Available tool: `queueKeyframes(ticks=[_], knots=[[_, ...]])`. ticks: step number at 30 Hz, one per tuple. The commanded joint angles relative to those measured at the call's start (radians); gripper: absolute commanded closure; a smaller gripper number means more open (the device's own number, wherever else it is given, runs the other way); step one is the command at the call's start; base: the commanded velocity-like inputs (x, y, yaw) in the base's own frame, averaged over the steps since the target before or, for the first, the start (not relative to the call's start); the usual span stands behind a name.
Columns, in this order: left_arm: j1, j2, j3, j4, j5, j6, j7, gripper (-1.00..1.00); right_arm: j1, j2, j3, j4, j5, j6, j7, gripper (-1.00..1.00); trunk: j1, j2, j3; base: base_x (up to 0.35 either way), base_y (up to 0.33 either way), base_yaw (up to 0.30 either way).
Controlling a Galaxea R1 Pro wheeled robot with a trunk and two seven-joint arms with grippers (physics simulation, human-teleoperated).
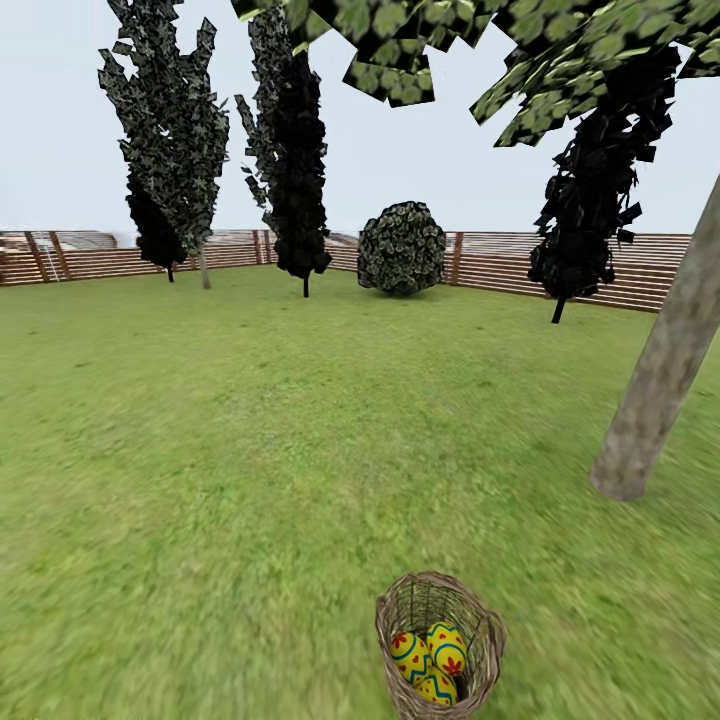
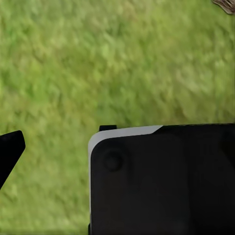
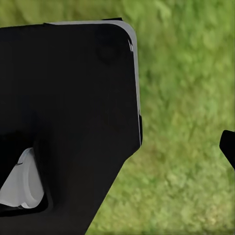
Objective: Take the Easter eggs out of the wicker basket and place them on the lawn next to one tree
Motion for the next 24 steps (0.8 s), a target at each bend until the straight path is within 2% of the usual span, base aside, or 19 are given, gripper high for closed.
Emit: queueKeyframes(ticks=[1, 11, 24], knots=[[0.000, 0.000, -0.002, 0.001, -0.001, -0.003, 0.000, -1.00, 0.000, 0.000, -0.007, 0.000, 0.000, -0.003, 0.000, -1.00, 0.000, -0.001, -0.001, -0.005, -0.001, 0.001], [0.000, 0.000, -0.002, 0.001, -0.001, -0.003, 0.000, -1.00, 0.000, 0.000, -0.006, 0.001, 0.001, -0.003, 0.001, -1.00, 0.000, -0.001, -0.001, -0.047, -0.086, 0.000], [0.000, 0.000, -0.002, 0.001, -0.002, -0.011, 0.000, -1.00, 0.000, 0.000, -0.006, 0.001, -0.001, -0.003, 0.003, -1.00, 0.000, -0.001, 0.011, 0.133, -0.014, -0.075]])
